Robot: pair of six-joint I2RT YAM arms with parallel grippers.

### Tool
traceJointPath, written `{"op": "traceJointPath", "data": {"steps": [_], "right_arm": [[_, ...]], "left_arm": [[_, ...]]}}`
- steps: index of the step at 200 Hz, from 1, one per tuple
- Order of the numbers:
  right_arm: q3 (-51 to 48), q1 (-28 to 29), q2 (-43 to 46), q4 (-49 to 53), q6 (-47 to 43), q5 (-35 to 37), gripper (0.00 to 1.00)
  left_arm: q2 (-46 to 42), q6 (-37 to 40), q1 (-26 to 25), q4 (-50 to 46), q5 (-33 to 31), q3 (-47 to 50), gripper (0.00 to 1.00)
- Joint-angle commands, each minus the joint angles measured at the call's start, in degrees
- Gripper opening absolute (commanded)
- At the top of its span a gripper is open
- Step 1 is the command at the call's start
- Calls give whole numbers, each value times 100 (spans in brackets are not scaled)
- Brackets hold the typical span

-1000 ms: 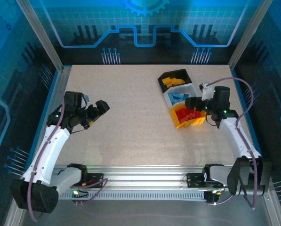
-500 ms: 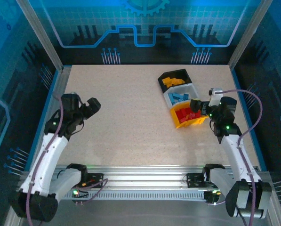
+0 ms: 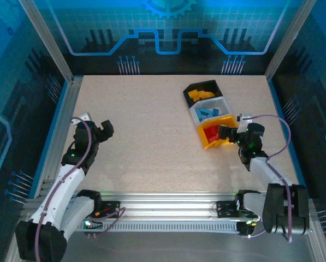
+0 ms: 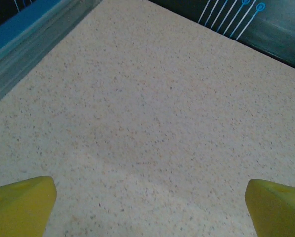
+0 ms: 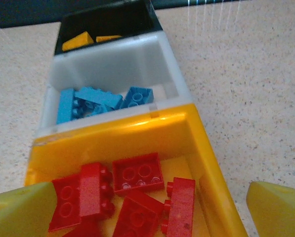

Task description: Sort the legos into containers by color

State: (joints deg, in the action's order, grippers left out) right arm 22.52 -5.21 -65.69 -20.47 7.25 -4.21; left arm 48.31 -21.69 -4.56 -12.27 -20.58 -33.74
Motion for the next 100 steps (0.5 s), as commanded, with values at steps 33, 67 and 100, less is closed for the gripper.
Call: {"op": "traceJointPath", "data": {"steps": [33,67,100], "right_arm": [[-130,84,-829,-1784,-179,170,100],[-309,264,-1182,-2452,-181,314,100],[-233,430,-1600,-2726,-437,228,100]], "left_arm": [[519,809,52,1322,-632,216,99],[1060,1087,76,2156,-657,400,99],[1975,1279,88,3100,-336,534,99]]}}
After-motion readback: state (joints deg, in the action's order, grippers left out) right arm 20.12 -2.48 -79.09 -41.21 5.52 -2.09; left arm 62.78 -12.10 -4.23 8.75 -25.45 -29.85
